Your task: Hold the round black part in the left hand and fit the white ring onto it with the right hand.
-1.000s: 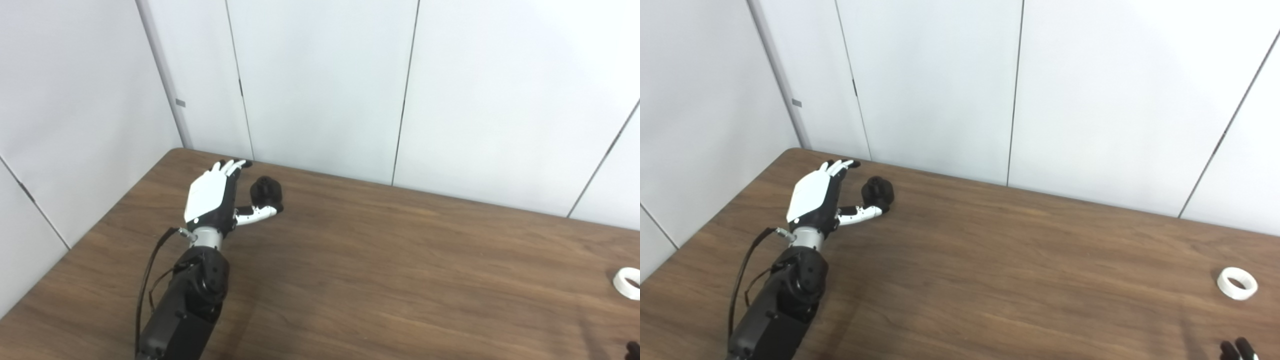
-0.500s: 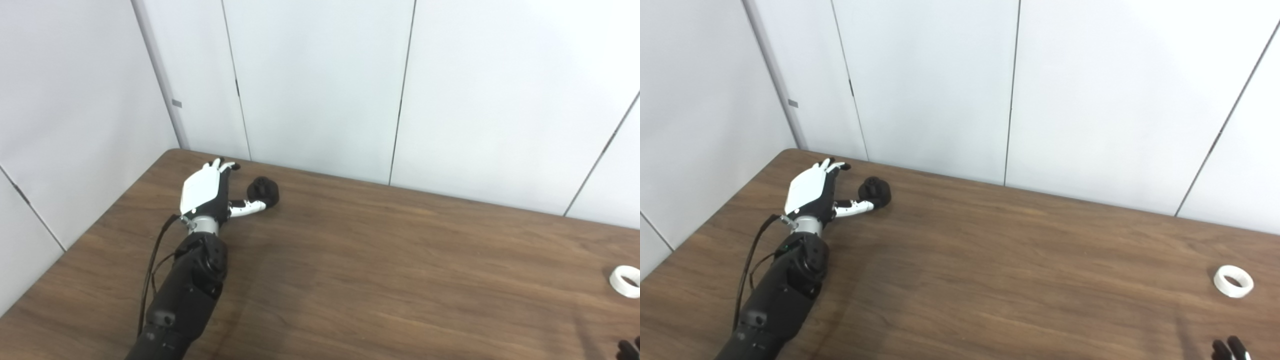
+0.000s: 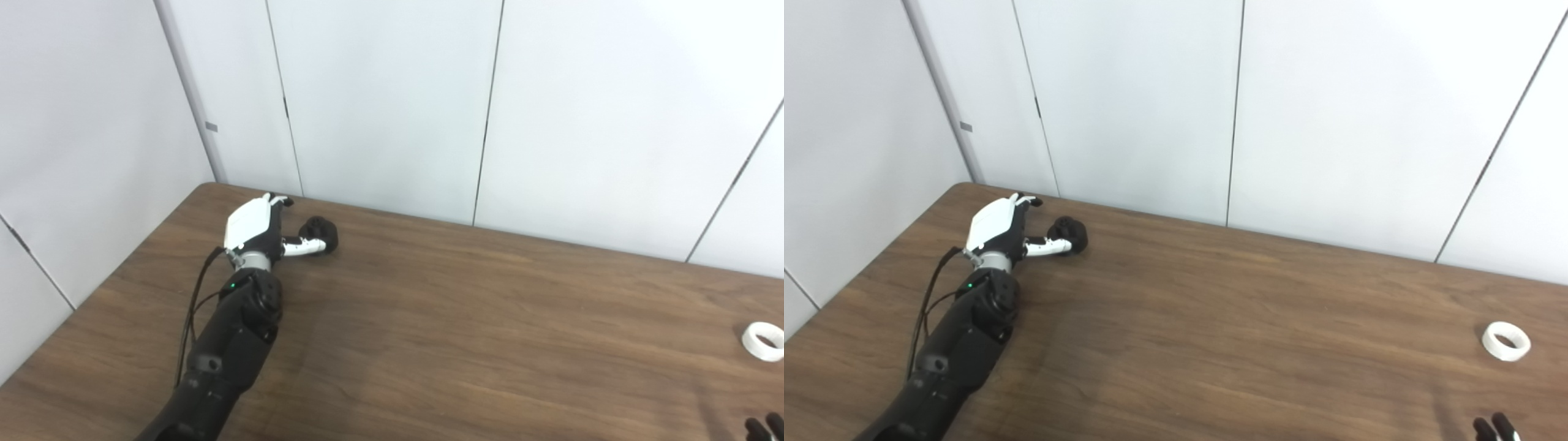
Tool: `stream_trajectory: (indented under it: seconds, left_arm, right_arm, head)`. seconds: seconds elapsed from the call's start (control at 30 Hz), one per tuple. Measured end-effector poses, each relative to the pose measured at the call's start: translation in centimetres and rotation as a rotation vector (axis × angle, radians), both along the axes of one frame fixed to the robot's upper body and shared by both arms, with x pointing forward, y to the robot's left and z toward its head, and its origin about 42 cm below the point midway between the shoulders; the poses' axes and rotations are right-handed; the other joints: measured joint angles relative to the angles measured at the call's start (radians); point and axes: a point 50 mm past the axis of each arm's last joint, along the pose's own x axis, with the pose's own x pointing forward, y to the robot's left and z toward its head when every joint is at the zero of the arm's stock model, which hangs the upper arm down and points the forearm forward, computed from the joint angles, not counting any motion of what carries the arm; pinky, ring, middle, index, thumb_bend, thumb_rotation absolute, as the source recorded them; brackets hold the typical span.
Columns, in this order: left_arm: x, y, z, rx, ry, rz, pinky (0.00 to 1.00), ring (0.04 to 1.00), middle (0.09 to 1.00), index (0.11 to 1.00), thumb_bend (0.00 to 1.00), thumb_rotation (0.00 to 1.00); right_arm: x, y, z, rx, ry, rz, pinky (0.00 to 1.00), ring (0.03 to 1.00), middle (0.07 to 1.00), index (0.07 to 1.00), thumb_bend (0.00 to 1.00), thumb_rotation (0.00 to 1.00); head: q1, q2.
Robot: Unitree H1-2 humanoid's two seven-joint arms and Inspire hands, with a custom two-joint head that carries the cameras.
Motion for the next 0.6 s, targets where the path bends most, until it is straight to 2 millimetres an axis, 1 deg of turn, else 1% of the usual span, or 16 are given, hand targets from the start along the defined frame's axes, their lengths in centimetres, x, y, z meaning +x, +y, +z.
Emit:
stream_trajectory:
  seconds: [0.2,0.33,0.6]
  left_arm:
    - [0.5,-0.2,-0.3,-0.032,0.025,-0.011,1.00,1.000,0.972,0.857,0.99,0.43]
    - [1.2,-0.4,-0.4,-0.033,0.046,-0.014,1.00,1.000,0.971,0.855,1.00,0.43]
    - [2.1,-0.6,-0.9,-0.025,0.084,-0.019,1.00,1.000,0.964,0.845,1.00,0.42]
  right_arm:
    - [-0.2,0.1,0.0,-0.008,0.006,-0.005,1.00,0.975,0.947,0.966,0.51,1.00]
    - [-0.3,0.1,0.0,-0.016,0.006,-0.007,0.99,0.969,0.941,0.963,0.52,1.00]
    - [-0.4,0.1,0.0,-0.016,0.007,-0.009,0.99,0.969,0.947,0.969,0.52,1.00]
  head:
    - [-0.003,0.002]
    - [-0.009,0.006]
    - [-0.011,0.008]
